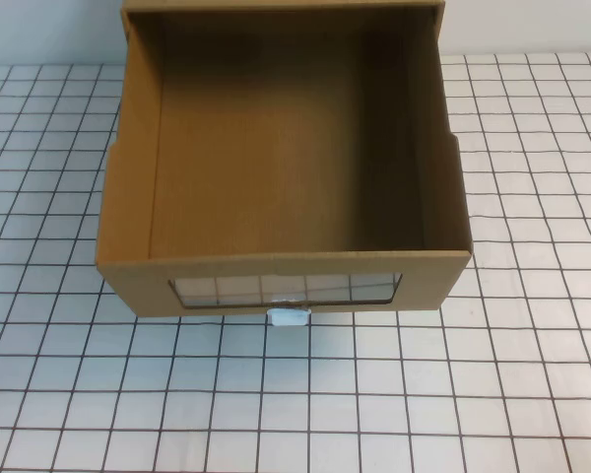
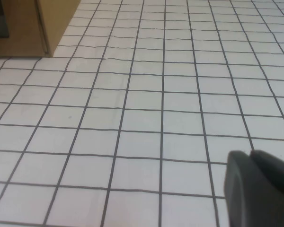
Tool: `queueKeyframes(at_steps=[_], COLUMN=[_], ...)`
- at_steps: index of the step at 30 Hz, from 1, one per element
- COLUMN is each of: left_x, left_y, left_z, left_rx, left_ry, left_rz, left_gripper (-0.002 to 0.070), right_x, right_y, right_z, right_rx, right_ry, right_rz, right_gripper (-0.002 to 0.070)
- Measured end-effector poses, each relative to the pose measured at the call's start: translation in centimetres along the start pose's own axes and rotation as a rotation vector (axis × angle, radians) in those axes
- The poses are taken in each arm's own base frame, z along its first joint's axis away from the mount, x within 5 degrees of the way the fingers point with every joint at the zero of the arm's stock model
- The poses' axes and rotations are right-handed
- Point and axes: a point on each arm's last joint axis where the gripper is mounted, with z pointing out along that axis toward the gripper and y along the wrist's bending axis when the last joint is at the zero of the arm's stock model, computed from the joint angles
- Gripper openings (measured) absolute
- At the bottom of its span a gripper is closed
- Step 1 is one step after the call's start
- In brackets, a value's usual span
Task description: Close the shoe box
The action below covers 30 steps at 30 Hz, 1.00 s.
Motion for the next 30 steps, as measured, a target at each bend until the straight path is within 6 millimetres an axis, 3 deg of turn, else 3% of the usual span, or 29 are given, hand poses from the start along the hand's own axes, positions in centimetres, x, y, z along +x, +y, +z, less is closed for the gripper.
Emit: queueKeyframes(at_steps=[30], left_x=[-0.05], left_y=[0.47], left_z=[-0.01], left_rx=[-0.051], left_ry=[-0.003], left_rz=[0.114], left_gripper=[-0.0006], right_x=[0.0], right_y=[0.0], right_z=[0.0], right_rx=[0.0], right_ry=[0.0], right_rz=[0.0], right_gripper=[-0.0013])
